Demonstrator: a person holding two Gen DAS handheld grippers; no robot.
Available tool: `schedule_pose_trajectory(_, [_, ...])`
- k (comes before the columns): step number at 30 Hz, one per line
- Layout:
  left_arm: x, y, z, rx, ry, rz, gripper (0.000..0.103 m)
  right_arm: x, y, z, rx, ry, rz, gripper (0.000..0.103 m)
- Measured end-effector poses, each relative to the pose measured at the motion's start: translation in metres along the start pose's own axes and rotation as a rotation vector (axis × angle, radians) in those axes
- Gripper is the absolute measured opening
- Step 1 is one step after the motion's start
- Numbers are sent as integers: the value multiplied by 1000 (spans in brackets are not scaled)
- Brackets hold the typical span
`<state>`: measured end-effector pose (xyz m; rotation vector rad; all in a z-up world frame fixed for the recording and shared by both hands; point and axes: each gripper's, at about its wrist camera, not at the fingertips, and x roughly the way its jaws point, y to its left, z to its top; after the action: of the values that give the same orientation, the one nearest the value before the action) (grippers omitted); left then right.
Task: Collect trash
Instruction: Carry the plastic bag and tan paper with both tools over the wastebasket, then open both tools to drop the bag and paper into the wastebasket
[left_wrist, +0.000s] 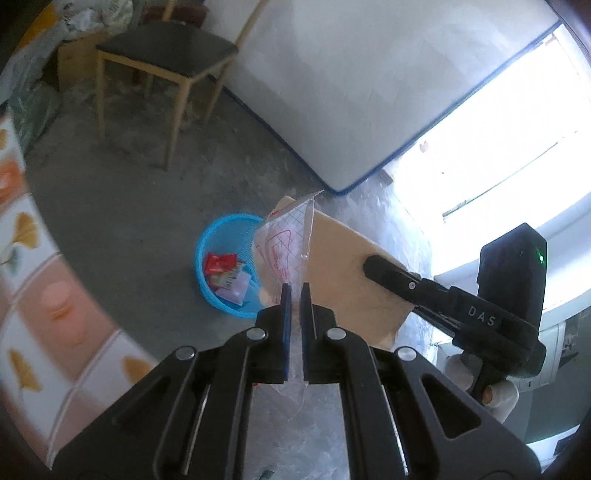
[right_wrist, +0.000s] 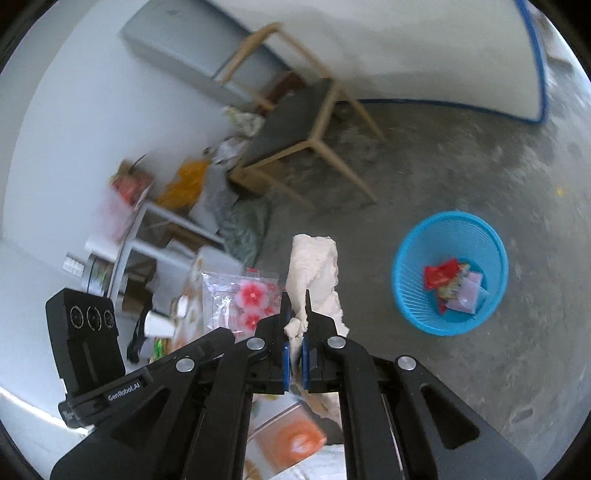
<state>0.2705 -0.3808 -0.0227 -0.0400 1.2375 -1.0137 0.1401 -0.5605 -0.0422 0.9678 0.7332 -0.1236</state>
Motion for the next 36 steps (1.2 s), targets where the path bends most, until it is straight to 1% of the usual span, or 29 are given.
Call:
schedule_pose_trajectory(6, [71,-7,21,-4,81,-21,3,22,-63,15,141,-32,-6,5])
schedule_pose_trajectory(7, [78,-7,22,-6,90,-23,3,26,-74,17,168,-36,-5,5])
schedule_pose_trajectory(11, [119,-1,29,-26,133,-30,3,45,-110,25,243,-40,-15,5])
schedule_pose_trajectory(12, [131,2,31,-35,144,-33,3,49,-115,27,253,-40,-17,7])
schedule_pose_trajectory(14, [147,3,32,-35,156,-27,13,59,-130,35,275,-48,-25,8])
schedule_pose_trajectory(15, [160,5,33,-41,160,-10,23,64,-138,39,282,-49,-27,8])
schedule_pose_trajectory(16, [164,6,33,-47,158,4,34,69,-147,41,297,-57,-37,16])
schedule_pose_trajectory(17, [171,8,34,-54,147,19,37,72,-153,43,309,-62,-48,23])
schedule_pose_trajectory(18, [172,8,35,-56,142,22,38,77,-163,45,323,-66,-70,31])
schedule_pose_trajectory(20, [176,9,34,-61,150,25,42,82,-179,45,356,-81,-101,31])
schedule_pose_trajectory(22, [171,9,35,-63,141,19,43,85,-191,43,382,-86,-119,31])
schedule_pose_trajectory(27, [154,9,37,-46,97,24,43,80,-199,35,394,-99,-136,31])
schedule_pose_trajectory(32, [125,2,32,-2,55,29,43,64,-192,26,362,-111,-137,31])
schedule_pose_trajectory(36, [82,-12,21,38,-23,34,47,40,-167,18,281,-126,-129,32])
